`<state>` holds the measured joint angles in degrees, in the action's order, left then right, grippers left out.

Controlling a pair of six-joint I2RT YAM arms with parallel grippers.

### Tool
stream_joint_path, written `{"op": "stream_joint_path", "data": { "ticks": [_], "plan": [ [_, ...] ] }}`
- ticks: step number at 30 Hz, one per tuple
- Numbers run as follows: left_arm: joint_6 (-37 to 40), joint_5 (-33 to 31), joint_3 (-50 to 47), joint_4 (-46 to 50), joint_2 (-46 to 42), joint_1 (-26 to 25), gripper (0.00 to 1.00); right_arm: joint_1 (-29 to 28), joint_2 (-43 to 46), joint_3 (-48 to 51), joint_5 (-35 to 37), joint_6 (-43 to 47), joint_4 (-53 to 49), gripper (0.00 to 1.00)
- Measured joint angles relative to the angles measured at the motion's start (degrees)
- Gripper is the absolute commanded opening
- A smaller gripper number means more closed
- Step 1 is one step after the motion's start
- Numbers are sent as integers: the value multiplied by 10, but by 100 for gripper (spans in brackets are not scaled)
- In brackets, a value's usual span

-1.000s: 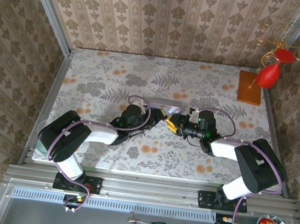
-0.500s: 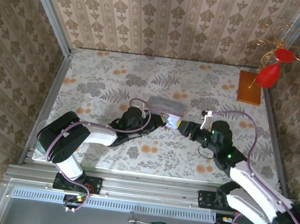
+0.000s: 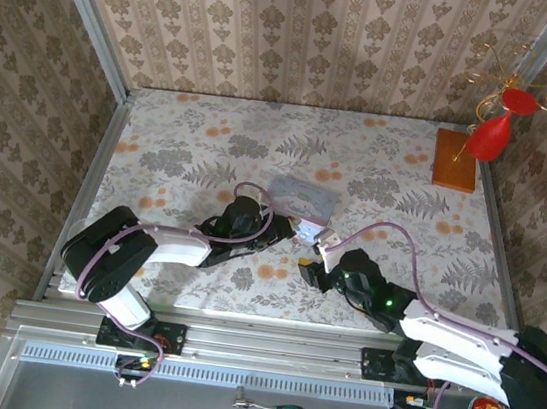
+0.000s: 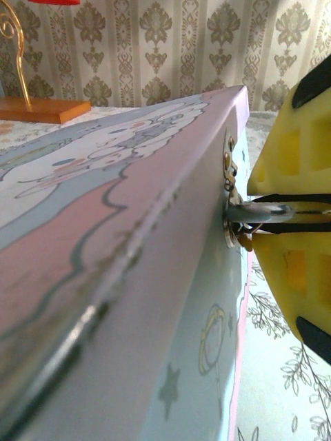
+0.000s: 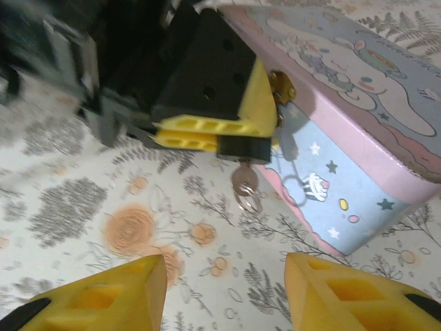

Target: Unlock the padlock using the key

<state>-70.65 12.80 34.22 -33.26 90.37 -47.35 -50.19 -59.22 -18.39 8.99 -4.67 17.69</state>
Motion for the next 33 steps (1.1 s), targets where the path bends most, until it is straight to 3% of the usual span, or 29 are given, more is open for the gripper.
{"op": "stream_joint_path", "data": {
  "ticks": [16, 24, 33],
  "plan": [
    [5, -6, 0, 13, -10, -14, 0, -6, -174, -51, 73, 65, 106, 46],
    [4, -6, 0, 13, -13, -14, 0, -17, -228, -64, 92, 82, 127, 46],
    [4, -6, 0, 13, -13, -14, 0, -42, -267, -77, 146, 118, 149, 39]
  ]
}}
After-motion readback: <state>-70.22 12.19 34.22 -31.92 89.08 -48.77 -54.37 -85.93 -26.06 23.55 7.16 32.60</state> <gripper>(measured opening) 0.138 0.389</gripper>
